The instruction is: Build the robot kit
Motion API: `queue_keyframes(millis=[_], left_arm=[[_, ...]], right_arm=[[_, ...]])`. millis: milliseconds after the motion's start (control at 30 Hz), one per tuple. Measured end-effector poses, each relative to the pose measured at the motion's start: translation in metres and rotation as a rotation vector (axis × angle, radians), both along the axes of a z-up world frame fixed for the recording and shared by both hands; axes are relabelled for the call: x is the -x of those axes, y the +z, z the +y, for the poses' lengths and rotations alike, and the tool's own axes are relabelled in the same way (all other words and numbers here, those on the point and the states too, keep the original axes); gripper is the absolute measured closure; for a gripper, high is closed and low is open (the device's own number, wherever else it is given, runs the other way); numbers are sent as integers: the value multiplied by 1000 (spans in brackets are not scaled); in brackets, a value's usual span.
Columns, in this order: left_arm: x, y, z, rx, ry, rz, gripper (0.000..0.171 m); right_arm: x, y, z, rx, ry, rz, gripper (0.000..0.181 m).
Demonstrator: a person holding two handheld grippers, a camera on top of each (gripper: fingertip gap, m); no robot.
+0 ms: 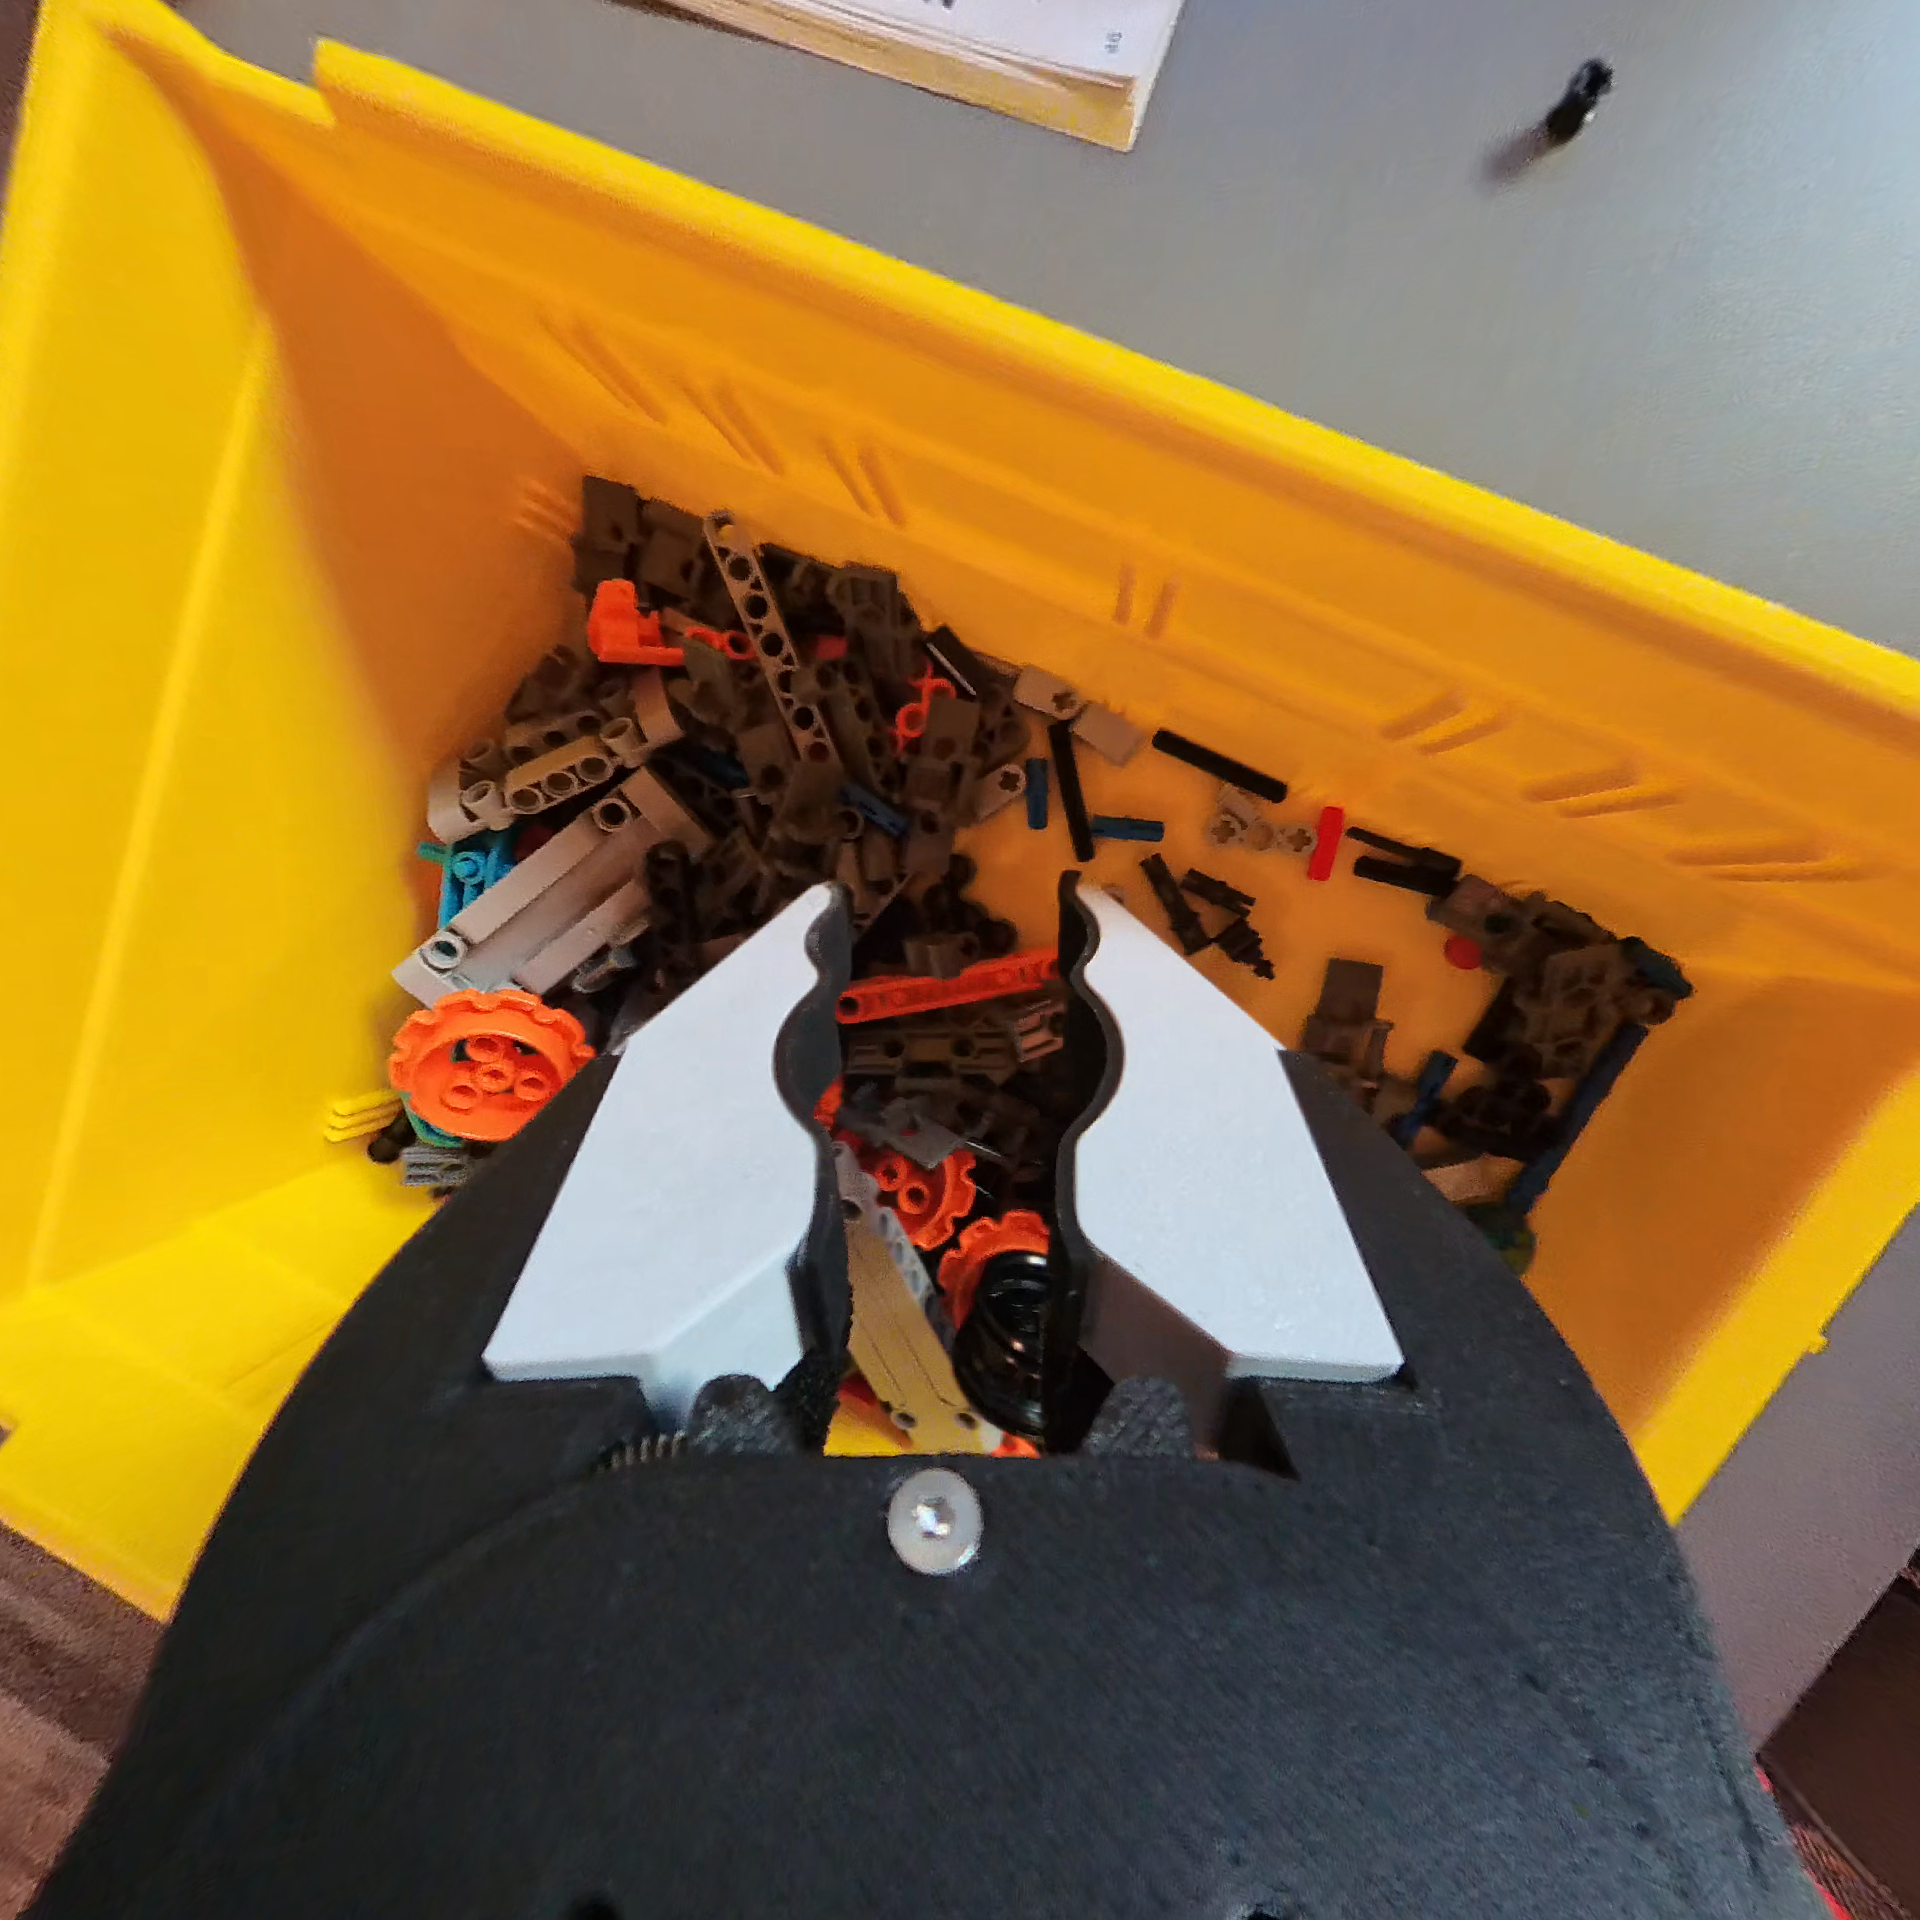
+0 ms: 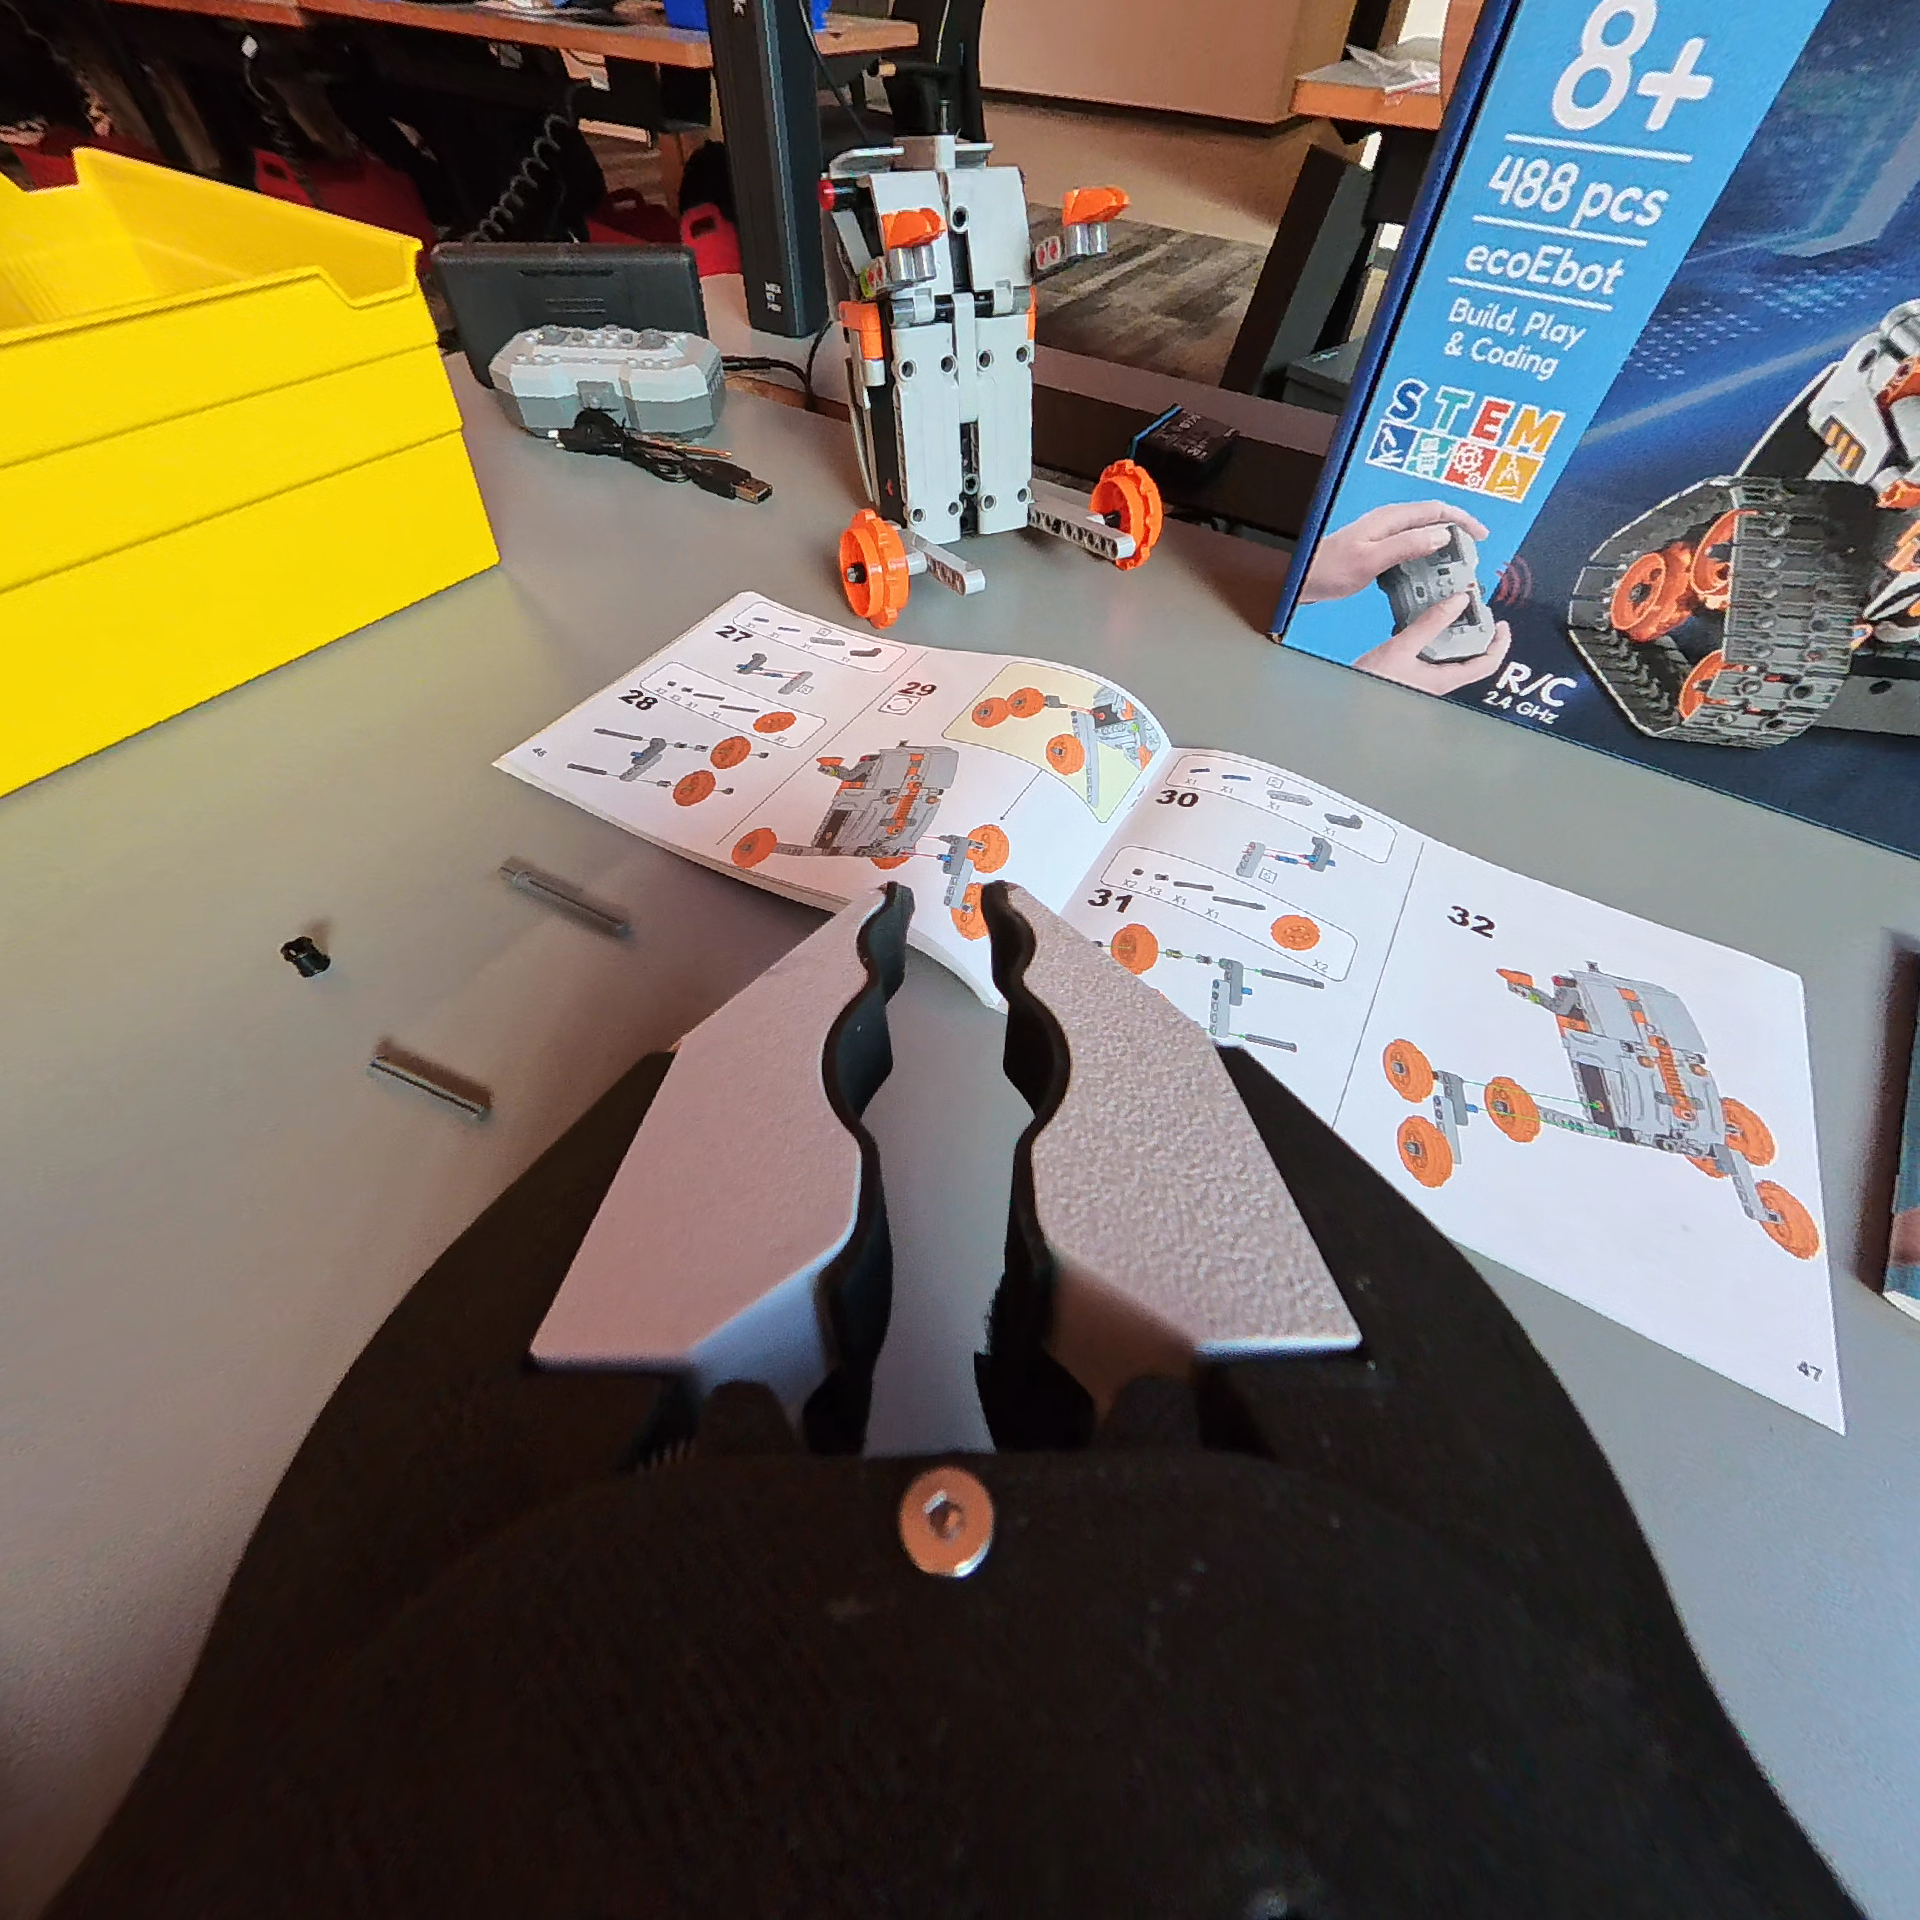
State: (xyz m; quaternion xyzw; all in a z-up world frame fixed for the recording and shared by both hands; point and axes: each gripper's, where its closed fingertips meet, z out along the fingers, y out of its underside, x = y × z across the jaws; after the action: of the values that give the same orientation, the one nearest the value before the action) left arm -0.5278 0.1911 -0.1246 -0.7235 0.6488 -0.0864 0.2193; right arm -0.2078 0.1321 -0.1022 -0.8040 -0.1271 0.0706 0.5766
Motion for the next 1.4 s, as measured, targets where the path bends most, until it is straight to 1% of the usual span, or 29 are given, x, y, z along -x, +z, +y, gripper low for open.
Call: queue_keyframes(millis=[67, 167, 233, 300, 400, 433, 533, 600, 633, 733, 833, 933, 1000, 1100, 1233, 1333, 1400], left_arm=[[2, 0, 7, 2, -6, -2, 136], [7, -4, 19, -28, -32, 37, 141], [9, -7, 22, -6, -33, 53, 143], [8, -8, 18, 34, -46, 54, 147], [5, -10, 11, 60, -95, 63, 163], [4, -12, 7, 72, -113, 67, 165], [6, -22, 5, 71, -136, 107, 160], [13, -30, 9, 59, -126, 154, 158], [15, -30, 7, 75, -124, 150, 158], [31, -34, 0, 160, -83, 216, 153], [35, -33, -8, 195, -77, 217, 153], [40, -30, -8, 175, -76, 227, 153], [43, -27, -12, 201, -66, 230, 153], [51, -22, -26, 275, -47, 246, 146], [59, -20, -32, 272, -48, 260, 141], [51, -12, -13, 200, -14, 196, 141], [46, -10, 1, 152, -8, 180, 143]], right_arm=[[0, 0, 0, -1, 0, -2, 167], [-1, 0, 0, 0, -2, -7, 167], [-1, -1, 0, 5, -4, -8, 167], [-2, -2, 1, 5, -6, -10, 167], [-2, -1, 0, 3, -9, -10, 167], [-3, -1, 0, 3, -10, -9, 167], [-3, -1, 0, 3, -10, -6, 167], [-3, -2, 0, 7, -9, -7, 167], [-2, -2, 0, 8, -8, -9, 167], [-2, -1, 0, 6, -5, -11, 167], [-1, -1, 0, 5, -2, -10, 167], [-1, -1, 0, 5, 1, -11, 167], [0, -2, 0, 8, 3, -13, 167], [0, -2, 0, 8, 3, -18, 167], [0, -2, 0, 9, 4, -18, 167], [0, -2, 0, 9, 4, -19, 167], [0, -2, 1, 11, 2, -20, 167]])
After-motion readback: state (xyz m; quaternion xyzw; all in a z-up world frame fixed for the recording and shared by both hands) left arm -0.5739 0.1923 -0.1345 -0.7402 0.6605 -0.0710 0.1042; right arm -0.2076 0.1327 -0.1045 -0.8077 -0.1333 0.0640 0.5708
